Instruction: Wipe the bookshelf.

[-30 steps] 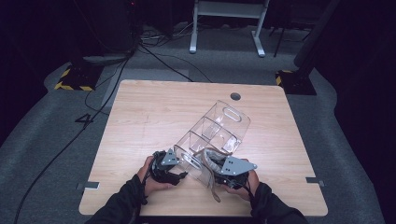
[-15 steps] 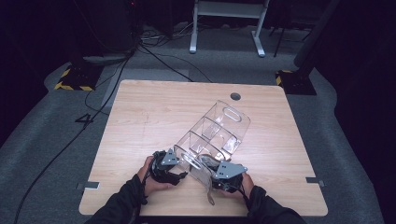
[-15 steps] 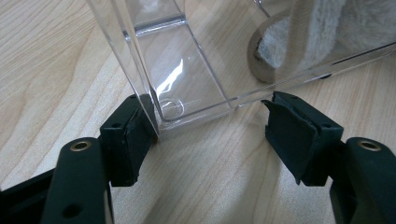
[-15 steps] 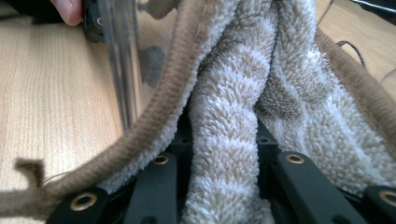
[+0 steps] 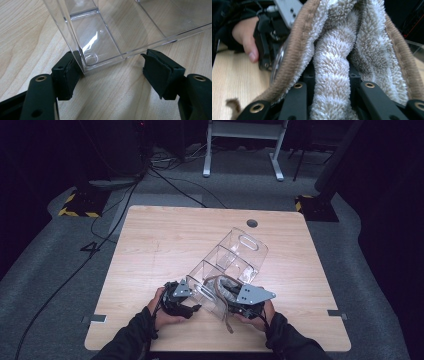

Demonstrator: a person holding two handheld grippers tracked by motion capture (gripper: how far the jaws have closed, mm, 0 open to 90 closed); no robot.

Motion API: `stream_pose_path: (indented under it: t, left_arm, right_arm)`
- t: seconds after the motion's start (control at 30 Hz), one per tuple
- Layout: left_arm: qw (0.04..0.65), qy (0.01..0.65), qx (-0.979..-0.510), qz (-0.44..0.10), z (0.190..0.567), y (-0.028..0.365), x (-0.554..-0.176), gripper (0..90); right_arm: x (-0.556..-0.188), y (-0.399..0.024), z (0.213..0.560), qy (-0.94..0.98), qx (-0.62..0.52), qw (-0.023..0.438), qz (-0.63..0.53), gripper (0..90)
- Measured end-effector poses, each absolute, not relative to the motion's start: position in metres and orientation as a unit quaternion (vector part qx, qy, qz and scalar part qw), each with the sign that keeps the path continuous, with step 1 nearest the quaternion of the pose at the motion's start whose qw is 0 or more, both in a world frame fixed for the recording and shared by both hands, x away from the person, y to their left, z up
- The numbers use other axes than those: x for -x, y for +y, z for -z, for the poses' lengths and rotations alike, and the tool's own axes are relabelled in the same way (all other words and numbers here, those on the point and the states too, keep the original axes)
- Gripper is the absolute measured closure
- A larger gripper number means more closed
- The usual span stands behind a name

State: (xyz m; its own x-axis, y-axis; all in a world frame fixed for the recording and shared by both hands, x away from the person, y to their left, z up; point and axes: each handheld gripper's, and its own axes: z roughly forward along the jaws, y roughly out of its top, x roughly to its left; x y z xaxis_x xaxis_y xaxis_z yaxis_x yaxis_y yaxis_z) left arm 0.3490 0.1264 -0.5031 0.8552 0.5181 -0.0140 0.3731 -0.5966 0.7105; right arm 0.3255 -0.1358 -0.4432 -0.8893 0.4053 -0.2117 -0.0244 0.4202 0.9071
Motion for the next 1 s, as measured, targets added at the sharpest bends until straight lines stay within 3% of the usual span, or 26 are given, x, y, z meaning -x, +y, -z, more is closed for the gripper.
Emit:
stream_pose_path:
  t: [0.23,0.8,1.0]
  left_arm:
    - [0.371,0.249,-0.889,-0.098,0.503,0.126,-0.349,31.0]
    - [0.371,0.251,-0.889,-0.098,0.503,0.126,-0.349,30.9]
    - [0.371,0.249,-0.89,-0.098,0.503,0.126,-0.349,30.8]
  right_arm:
    - [-0.326,-0.137,0.423,0.799,-0.116,0.216,-0.549,70.1]
    - [-0.322,-0.137,0.492,0.86,-0.132,0.17,-0.463,70.0]
    - [-0.324,-0.136,0.493,0.867,-0.133,0.161,-0.452,69.7]
